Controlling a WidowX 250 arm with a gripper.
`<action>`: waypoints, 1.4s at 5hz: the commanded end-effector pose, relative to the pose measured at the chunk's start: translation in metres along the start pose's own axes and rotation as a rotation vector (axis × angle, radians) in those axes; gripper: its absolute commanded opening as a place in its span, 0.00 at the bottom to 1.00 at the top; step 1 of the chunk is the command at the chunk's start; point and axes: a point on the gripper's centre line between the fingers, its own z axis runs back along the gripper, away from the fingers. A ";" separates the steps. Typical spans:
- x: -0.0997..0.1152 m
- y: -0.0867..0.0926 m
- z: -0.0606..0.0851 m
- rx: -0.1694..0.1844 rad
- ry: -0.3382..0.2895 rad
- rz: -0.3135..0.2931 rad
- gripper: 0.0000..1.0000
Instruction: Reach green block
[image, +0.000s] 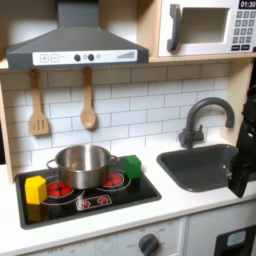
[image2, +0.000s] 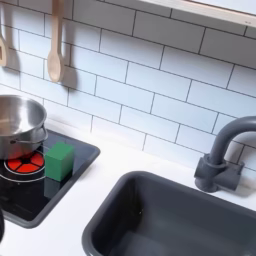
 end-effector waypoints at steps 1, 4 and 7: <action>0.000 0.000 0.000 0.000 0.000 0.002 1.00; 0.036 0.024 -0.017 -0.040 -0.029 0.025 1.00; 0.085 0.054 -0.028 -0.013 -0.055 0.029 1.00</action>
